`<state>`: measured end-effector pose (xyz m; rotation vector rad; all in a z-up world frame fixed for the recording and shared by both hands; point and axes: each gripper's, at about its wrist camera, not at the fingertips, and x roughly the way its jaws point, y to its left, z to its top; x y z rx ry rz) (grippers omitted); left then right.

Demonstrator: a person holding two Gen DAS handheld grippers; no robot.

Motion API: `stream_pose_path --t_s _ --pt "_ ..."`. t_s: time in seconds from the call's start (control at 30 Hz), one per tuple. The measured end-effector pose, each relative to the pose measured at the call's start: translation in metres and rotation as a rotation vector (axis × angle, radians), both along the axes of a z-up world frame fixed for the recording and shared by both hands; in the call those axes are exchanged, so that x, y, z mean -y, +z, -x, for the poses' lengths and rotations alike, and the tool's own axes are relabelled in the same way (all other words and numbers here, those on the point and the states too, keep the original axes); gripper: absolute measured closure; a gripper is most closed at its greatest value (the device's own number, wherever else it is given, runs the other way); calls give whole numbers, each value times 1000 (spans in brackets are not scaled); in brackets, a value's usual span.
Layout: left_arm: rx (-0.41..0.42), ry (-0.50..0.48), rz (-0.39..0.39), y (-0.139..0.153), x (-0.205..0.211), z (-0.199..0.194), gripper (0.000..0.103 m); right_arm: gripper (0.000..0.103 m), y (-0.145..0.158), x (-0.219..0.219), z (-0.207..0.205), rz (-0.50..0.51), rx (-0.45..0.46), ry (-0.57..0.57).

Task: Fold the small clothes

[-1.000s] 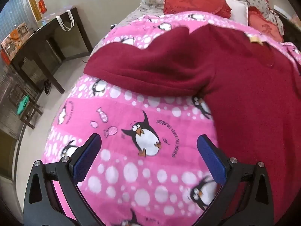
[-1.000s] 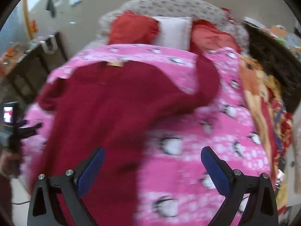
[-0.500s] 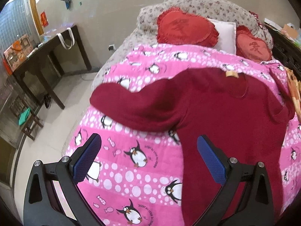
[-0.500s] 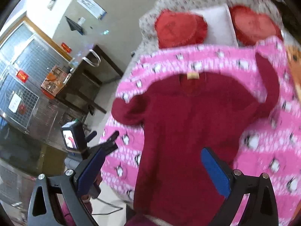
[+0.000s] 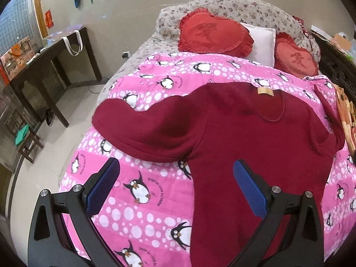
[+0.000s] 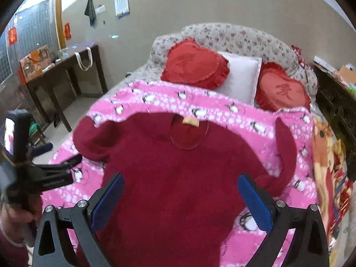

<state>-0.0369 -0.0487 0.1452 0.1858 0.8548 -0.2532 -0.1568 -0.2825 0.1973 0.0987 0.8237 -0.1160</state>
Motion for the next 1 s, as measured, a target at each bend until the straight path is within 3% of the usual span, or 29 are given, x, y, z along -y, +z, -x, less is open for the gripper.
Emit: stream_pose_path --t_s 0.2,1.0 --pt "-4 -11 -1 -13 9 -6 1 2 -48 6 -21 -30 -27 -62" --pt "-81 -15 -5 -73 32 -44 1 2 -113 22 -61 -32 -84 -151"
